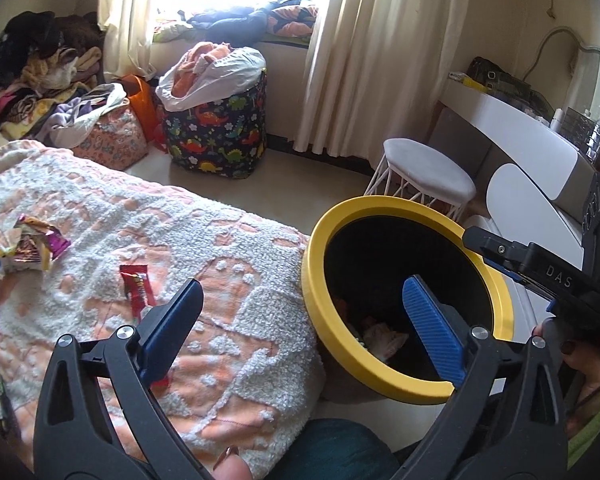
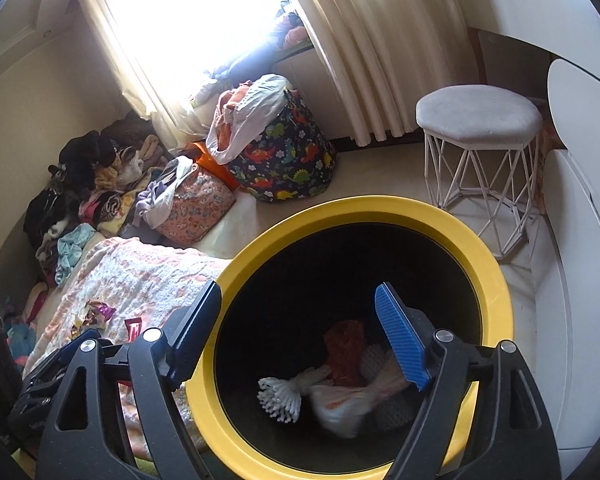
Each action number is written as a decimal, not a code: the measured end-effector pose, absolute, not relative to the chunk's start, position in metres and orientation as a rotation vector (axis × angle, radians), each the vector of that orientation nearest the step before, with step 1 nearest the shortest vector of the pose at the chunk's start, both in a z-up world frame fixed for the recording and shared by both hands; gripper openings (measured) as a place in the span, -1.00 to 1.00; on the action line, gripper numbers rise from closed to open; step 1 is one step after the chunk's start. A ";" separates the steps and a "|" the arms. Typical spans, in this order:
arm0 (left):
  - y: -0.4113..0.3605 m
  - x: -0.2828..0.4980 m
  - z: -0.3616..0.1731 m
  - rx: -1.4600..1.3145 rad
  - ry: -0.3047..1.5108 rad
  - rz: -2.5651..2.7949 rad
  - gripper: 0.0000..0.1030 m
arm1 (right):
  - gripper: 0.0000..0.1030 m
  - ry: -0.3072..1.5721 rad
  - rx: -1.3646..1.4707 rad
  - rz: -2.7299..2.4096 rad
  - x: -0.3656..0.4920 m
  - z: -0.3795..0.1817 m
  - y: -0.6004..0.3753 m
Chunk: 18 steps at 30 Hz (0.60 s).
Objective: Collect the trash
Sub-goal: 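Move both open grippers back to the snack wrappers on the bed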
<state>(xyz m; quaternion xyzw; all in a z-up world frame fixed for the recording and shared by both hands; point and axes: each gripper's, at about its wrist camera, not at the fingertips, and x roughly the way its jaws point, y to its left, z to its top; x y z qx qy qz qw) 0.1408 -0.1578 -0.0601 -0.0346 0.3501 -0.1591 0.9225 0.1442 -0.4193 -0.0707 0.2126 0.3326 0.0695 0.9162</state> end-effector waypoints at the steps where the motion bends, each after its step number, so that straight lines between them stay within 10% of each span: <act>1: -0.155 0.138 -0.059 -0.072 0.715 -0.323 0.78 | 0.50 0.681 0.432 0.144 0.144 -0.069 -0.417; 18: -0.101 0.130 -0.046 -0.135 0.669 -0.205 0.78 | 0.50 0.634 0.332 0.248 0.139 -0.048 -0.369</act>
